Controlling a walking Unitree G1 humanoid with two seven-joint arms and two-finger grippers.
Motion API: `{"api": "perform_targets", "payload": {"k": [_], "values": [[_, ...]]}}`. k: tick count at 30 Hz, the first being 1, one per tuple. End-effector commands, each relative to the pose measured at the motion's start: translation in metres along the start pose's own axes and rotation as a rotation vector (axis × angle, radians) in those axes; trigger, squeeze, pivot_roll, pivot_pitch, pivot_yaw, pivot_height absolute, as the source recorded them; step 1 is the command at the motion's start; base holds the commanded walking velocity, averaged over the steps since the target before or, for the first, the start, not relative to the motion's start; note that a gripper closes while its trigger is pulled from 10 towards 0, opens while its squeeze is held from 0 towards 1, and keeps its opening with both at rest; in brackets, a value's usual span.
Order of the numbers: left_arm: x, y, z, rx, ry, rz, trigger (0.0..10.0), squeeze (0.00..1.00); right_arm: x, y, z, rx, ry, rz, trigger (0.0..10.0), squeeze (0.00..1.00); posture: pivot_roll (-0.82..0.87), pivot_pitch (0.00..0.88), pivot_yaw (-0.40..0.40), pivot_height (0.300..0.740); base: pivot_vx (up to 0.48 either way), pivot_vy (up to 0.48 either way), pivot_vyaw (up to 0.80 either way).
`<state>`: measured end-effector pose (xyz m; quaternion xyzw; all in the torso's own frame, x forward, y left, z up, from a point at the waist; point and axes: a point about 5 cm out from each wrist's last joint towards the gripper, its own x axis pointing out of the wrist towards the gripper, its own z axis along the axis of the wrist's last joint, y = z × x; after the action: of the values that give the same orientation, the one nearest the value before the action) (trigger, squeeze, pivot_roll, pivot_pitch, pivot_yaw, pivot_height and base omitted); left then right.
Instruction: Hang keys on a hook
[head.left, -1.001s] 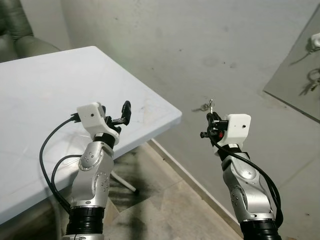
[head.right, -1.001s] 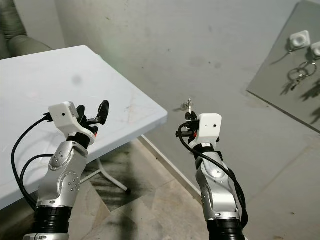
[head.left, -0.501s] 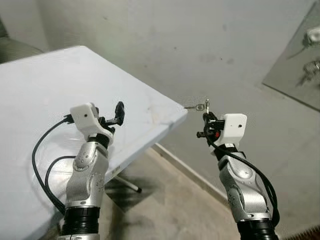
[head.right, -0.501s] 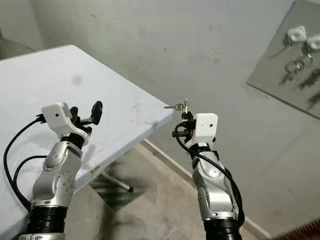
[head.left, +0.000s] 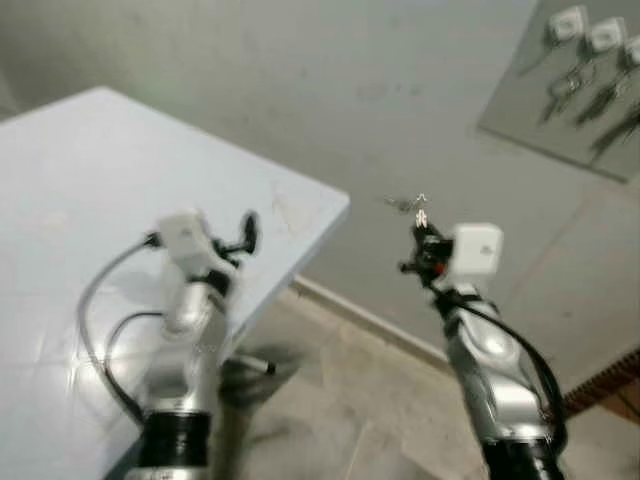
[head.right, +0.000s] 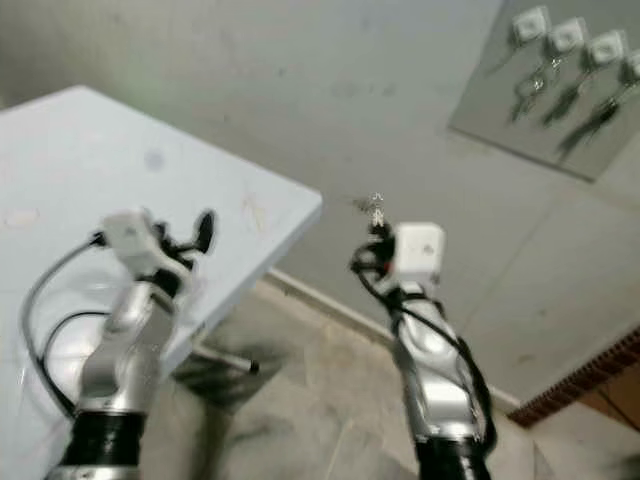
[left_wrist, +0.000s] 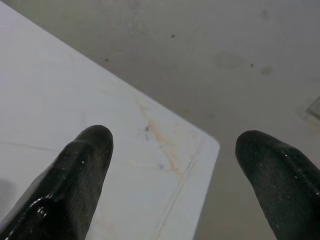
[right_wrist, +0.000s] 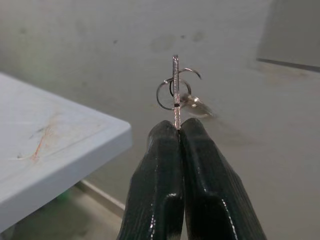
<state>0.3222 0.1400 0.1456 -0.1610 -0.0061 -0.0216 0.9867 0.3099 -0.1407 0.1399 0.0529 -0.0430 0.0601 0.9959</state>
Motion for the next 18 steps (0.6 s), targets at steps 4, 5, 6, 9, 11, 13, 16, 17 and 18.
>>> {"api": "perform_targets", "payload": {"k": [4,5,6,9,11,13,16,17,18], "values": [[-0.0002,-0.001,-0.0002,-0.001,0.011,0.005,10.0,0.0,0.0,0.0009,0.0036,-0.008,-0.009,0.007,10.0,0.0,0.06,0.044,-0.087,0.732,0.0,0.0,-0.63],[-0.0002,-0.0013,-0.0003,-0.001,0.012,0.005,10.0,0.0,-0.0001,0.001,0.0036,-0.008,-0.009,0.007,10.0,0.0,0.06,0.044,-0.087,0.732,0.0,0.0,-0.63],[-0.0001,-0.0018,-0.0004,0.001,0.013,0.004,10.0,0.0,-0.0003,0.001,0.0034,-0.008,-0.009,0.007,10.0,0.0,0.06,0.04,-0.085,0.732,0.0,0.0,-0.63],[-0.0005,-0.004,-0.0004,0.003,0.014,-0.005,10.0,0.0,-0.0009,0.0007,0.003,-0.007,-0.008,0.004,10.0,0.0,0.06,0.038,-0.083,0.732,0.0,0.0,-0.63],[-0.0005,-0.0044,-0.0005,0.002,0.016,-0.007,10.0,0.0,-0.0014,0.0007,0.0029,-0.006,-0.008,0.003,10.0,0.0,0.06,0.037,-0.082,0.732,0.0,0.0,-0.63],[-0.0001,-0.0044,-0.0006,-0.004,0.018,-0.011,10.0,0.0,-0.0015,0.0008,0.0028,-0.007,-0.006,0.002,10.0,0.0,0.06,0.036,-0.081,0.732,0.0,0.0,-0.63],[0.0,-0.0049,0.0,-0.009,0.014,-0.014,10.0,0.0,-0.0015,0.001,0.0028,-0.007,-0.005,0.0,10.0,0.0,0.05,0.036,-0.08,0.732,0.0,0.0,-0.63],[0.0001,-0.0052,0.0004,-0.011,0.013,-0.016,10.0,0.0,-0.0013,0.0009,0.0029,-0.007,-0.006,-0.001,10.0,0.0,0.05,0.037,-0.08,0.732,0.0,0.0,-0.63],[0.0002,-0.0055,0.0006,-0.013,0.012,-0.017,10.0,0.0,-0.0012,0.0009,0.0032,-0.006,-0.007,-0.001,10.0,0.0,0.05,0.037,-0.08,0.732,0.0,0.0,-0.63]]}}
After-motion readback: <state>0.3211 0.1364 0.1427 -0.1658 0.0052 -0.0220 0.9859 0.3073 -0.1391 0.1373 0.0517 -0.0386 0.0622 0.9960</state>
